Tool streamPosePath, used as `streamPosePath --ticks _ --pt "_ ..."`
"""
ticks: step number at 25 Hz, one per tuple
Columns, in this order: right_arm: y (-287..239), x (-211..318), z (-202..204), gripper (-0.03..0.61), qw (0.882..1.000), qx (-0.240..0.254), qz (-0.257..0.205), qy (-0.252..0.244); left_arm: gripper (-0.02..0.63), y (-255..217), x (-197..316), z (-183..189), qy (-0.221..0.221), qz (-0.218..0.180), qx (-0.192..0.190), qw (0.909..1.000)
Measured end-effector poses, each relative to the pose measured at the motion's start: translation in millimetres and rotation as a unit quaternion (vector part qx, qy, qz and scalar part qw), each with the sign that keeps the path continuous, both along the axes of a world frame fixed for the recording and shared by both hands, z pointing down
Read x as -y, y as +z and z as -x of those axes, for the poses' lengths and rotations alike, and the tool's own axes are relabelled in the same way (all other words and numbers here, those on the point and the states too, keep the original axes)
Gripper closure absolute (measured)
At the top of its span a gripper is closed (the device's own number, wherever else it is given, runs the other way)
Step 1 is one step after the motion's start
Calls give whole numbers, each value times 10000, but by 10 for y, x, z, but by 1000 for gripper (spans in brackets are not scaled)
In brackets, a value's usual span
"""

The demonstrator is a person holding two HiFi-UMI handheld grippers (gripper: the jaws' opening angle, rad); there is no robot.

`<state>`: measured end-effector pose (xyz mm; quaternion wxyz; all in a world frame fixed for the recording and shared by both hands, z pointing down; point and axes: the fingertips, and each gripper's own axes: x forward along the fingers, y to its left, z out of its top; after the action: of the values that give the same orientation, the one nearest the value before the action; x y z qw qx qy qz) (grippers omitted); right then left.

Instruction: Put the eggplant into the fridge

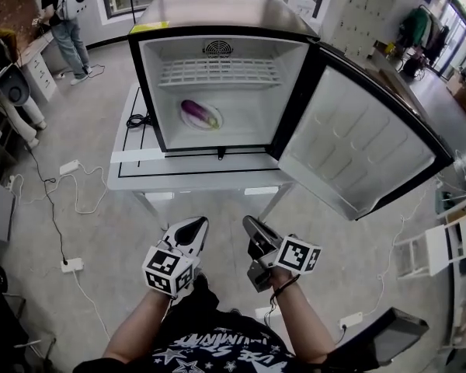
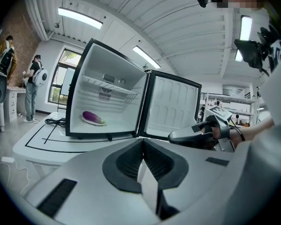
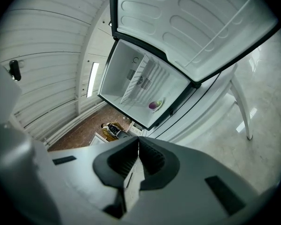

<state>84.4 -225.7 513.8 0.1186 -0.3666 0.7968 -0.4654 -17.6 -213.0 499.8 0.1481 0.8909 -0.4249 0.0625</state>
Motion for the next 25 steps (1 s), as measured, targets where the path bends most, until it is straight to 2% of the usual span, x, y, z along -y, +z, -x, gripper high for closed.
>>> streamPosePath --ticks 15,21,25 --pt "-96 -1122 -318 571 9982 -129 -271 -514 605 -174 -1164 -392 -373 -198 23 9991" --pt "-48 -1512 -441 571 9970 -225 -289 -676 604 -194 -1582 -454 -643 -256 -6 9976" --pt "-76 -1710 -397 571 9961 -108 -295 -823 604 -198 -1821 -458 -758 -254 17 9968"
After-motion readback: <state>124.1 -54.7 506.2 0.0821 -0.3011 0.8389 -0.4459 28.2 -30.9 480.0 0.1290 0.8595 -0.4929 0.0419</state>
